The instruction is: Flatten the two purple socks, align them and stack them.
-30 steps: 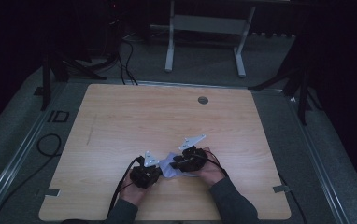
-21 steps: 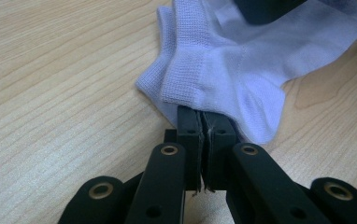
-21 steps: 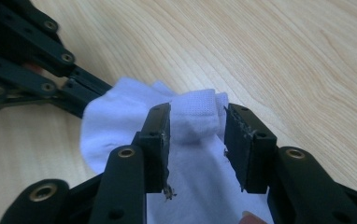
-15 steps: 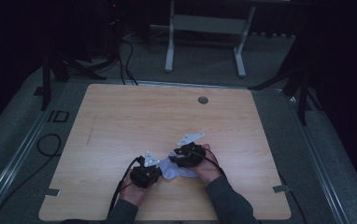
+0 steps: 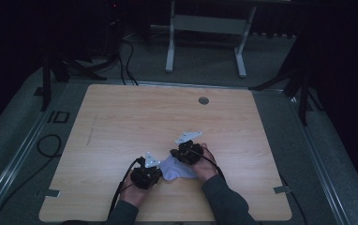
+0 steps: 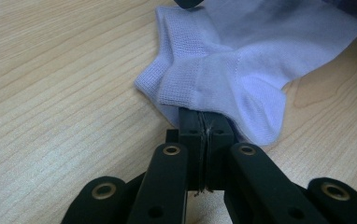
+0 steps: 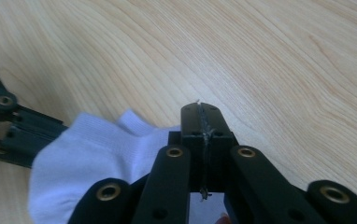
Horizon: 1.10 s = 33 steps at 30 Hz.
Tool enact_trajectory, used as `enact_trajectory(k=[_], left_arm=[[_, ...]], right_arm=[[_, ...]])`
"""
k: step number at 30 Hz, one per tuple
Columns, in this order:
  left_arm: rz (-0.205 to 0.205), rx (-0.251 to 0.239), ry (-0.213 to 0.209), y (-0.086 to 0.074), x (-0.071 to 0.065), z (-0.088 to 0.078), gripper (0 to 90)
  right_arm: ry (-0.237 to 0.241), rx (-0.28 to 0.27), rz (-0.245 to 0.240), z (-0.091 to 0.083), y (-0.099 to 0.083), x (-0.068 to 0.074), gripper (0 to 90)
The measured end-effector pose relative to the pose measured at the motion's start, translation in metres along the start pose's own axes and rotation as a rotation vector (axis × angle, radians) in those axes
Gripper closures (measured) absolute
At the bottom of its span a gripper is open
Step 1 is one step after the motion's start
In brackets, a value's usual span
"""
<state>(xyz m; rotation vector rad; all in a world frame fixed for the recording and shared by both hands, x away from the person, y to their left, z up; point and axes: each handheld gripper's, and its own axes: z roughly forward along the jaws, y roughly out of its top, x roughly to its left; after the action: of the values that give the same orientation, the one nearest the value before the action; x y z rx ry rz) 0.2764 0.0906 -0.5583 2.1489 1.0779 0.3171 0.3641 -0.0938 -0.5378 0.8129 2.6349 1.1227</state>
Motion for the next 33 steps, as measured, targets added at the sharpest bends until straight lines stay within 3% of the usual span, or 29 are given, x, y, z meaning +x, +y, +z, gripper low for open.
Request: enact_trajectory(k=[2,4,5,7,9,11,18,27,29,33], left_arm=[[0.000,0.000,0.000,0.000,0.000,0.000,88.1],[0.002,0.003,0.000,0.000,0.000,0.000,88.1],[0.002,0.002,0.000,0.000,0.000,0.000,88.1],[0.003,0.003,0.001,0.000,0.000,0.000,88.2],[0.003,0.003,0.000,0.000,0.000,0.000,88.3],[0.003,0.003,0.000,0.000,0.000,0.000,88.5],[0.009,0.007,0.002,0.000,0.000,0.000,88.8],[0.007,0.018,-0.001,0.001,0.001,-0.002,87.3],[-0.009,0.001,0.012,0.002,0.003,-0.006,86.7],[-0.027,-0.089,0.021,0.008,0.006,-0.021,86.8]], right_arm=[[0.051,-0.013,0.016,-0.001,0.001,0.000,64.6],[0.051,0.010,0.007,0.002,0.001,0.003,57.3],[0.037,0.029,-0.005,0.005,0.001,0.004,57.9],[0.037,0.056,-0.009,0.010,0.000,0.005,68.0],[0.042,0.055,-0.016,0.011,0.000,0.005,79.6],[0.038,0.043,-0.029,0.009,0.001,0.006,83.9],[-0.009,0.009,0.009,0.002,0.002,-0.001,84.4],[-0.042,0.058,-0.009,0.014,0.000,0.001,83.1],[-0.045,0.062,-0.015,0.014,0.000,0.001,82.8],[-0.034,0.058,-0.003,0.014,-0.001,0.000,82.5]])
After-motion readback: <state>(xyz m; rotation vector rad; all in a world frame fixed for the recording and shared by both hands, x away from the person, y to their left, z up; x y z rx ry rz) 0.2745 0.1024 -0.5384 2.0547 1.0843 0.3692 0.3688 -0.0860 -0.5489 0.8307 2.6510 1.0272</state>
